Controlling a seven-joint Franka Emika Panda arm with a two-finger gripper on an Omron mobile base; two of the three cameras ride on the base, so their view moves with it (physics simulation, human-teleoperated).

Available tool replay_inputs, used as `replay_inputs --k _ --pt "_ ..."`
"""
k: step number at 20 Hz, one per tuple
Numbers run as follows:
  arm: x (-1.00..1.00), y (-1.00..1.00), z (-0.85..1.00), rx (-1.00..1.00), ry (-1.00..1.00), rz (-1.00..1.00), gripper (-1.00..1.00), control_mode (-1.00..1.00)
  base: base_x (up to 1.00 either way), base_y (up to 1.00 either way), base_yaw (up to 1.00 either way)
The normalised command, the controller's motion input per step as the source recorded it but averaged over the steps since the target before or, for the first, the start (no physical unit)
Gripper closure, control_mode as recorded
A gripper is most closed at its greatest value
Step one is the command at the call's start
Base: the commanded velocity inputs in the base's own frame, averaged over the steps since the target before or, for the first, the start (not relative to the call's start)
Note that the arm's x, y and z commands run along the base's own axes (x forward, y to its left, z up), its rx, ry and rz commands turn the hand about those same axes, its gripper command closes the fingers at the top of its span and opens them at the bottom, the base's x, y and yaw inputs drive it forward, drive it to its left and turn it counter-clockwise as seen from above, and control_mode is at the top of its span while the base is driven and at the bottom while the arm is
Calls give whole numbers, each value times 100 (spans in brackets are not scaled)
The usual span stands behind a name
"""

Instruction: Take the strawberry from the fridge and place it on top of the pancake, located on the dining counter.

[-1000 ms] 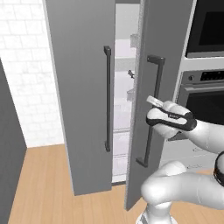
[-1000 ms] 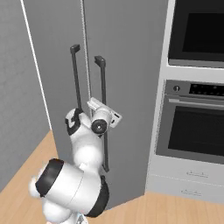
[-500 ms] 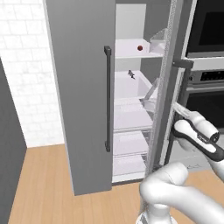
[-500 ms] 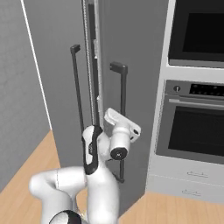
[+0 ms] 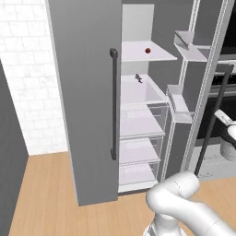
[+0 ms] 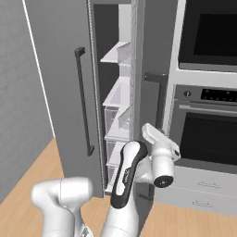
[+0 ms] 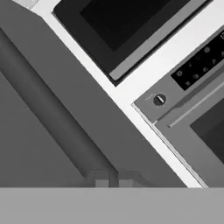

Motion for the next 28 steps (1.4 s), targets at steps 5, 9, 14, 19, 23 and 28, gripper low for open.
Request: replay_inputs --k 5,9,14,19,23,28 --pt "11 -100 -4 17 8 -10 100 -100 0 0 0" --pt "-63 -40 29 7 -12 0 100 -100 0 0 0" --pt "-100 91 72 -27 -13 2 100 -100 0 0 0" --pt "-55 100 31 -43 9 -3 100 -100 0 0 0" --pt "-47 94 24 -35 30 -26 100 -100 0 0 0" --pt "-24 75 13 -19 40 -44 100 -100 0 0 0"
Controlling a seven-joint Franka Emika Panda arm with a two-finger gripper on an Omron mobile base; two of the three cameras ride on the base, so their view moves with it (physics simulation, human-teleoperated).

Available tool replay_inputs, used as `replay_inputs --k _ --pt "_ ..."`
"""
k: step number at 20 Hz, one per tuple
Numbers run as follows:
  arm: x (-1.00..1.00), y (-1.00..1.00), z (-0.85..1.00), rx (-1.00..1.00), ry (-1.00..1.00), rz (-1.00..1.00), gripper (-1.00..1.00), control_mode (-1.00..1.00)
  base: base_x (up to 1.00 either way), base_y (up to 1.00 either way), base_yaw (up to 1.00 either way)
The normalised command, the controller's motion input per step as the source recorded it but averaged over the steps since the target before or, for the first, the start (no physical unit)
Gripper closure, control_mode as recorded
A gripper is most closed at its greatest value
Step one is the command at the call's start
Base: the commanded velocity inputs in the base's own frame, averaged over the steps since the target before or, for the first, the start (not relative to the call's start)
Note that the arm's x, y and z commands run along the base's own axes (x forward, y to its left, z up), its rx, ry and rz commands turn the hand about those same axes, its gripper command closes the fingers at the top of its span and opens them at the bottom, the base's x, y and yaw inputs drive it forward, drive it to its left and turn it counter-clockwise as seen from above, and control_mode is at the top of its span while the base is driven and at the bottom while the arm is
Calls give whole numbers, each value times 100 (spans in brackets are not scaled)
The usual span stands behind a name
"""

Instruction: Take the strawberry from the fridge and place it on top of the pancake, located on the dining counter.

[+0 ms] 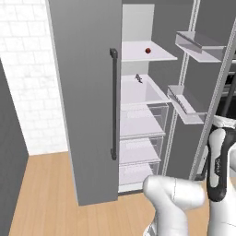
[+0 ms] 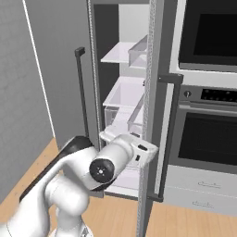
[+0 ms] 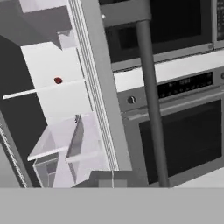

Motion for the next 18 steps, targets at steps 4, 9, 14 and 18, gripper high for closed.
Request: replay_inputs --k 4,9,14,18 --pt "4 100 16 -22 22 -33 100 -100 0 0 0" --pt "34 83 34 -23 15 -17 100 -100 0 0 0" --pt "74 38 1 -17 21 -11 100 -100 0 0 0" --pt "76 2 0 -5 0 -28 100 -100 0 0 0"
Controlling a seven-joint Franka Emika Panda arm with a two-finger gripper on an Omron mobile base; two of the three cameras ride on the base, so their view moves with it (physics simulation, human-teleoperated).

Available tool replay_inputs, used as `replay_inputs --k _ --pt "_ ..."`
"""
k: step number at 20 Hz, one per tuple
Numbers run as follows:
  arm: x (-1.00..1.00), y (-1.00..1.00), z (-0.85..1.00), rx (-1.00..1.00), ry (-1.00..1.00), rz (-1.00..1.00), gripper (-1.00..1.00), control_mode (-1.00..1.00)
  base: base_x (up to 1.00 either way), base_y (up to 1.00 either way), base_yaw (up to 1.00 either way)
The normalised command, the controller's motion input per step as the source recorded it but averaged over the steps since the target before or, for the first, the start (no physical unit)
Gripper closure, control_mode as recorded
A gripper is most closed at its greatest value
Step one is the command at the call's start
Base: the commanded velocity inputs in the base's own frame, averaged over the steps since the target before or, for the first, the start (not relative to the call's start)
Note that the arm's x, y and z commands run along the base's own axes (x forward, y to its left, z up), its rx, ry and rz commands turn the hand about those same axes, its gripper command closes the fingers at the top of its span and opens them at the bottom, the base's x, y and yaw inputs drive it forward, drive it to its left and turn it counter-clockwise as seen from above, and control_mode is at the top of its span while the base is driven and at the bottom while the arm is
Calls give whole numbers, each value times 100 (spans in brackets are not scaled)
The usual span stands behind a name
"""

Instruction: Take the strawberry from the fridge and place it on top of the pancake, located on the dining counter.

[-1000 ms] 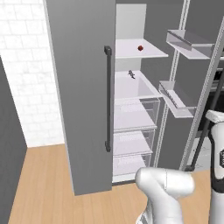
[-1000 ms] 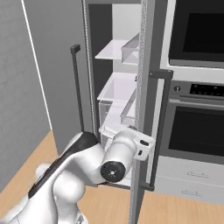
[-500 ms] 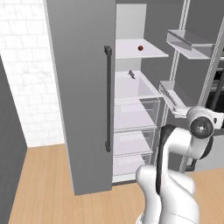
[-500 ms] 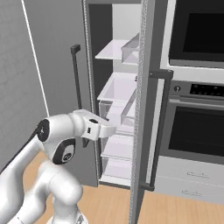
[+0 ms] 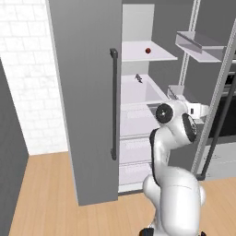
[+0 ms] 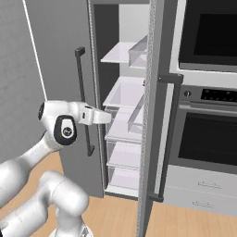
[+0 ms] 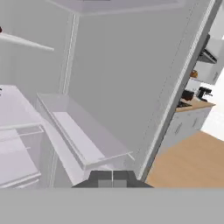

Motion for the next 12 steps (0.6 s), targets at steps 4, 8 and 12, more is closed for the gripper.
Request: replay_inputs --k 4,8,12 --pt "71 -22 2 0 8 -26 100 -100 0 0 0" --pt "60 -18 8 -6 34 -18 100 -100 0 0 0" --pt "44 -47 2 -1 16 -2 100 -100 0 0 0"
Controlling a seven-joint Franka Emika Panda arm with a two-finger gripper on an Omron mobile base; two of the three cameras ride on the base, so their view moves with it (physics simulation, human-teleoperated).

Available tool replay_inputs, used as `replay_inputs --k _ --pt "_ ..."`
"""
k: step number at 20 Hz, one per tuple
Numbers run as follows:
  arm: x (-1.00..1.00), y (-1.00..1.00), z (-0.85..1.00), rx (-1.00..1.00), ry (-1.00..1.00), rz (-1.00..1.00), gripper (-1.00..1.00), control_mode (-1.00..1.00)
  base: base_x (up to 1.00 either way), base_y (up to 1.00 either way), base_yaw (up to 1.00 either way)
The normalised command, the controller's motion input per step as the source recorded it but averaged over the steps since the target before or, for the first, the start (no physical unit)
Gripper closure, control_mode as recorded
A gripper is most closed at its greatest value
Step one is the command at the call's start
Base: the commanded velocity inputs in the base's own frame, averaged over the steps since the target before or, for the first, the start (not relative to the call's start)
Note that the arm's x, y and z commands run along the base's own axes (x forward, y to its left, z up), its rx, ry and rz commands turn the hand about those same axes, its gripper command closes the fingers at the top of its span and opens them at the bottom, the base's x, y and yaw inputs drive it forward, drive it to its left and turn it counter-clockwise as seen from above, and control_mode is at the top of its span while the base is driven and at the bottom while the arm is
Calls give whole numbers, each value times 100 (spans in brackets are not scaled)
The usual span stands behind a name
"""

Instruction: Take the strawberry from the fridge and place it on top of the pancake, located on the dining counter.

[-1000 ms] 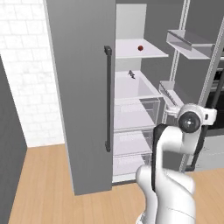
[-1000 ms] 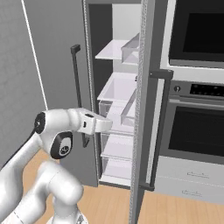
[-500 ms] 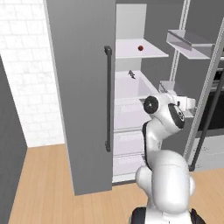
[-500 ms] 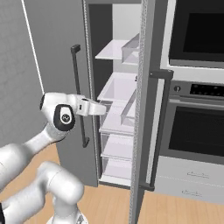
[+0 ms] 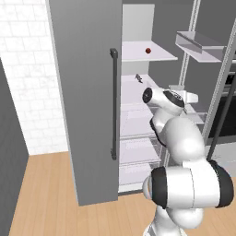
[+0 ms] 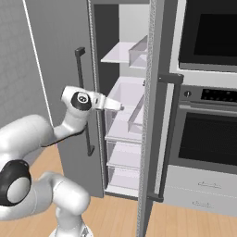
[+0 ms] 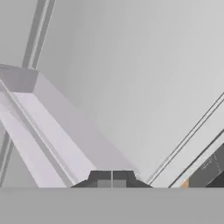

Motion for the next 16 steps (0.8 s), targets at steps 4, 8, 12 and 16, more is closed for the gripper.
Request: replay_inputs --k 4,8,12,16 --pt "35 -45 0 -1 4 0 100 -100 0 0 0" --pt "48 -55 0 0 3 0 100 -100 0 0 0" --pt "55 -62 0 0 1 0 100 -100 0 0 0" --pt "52 -60 0 0 2 0 100 -100 0 0 0"
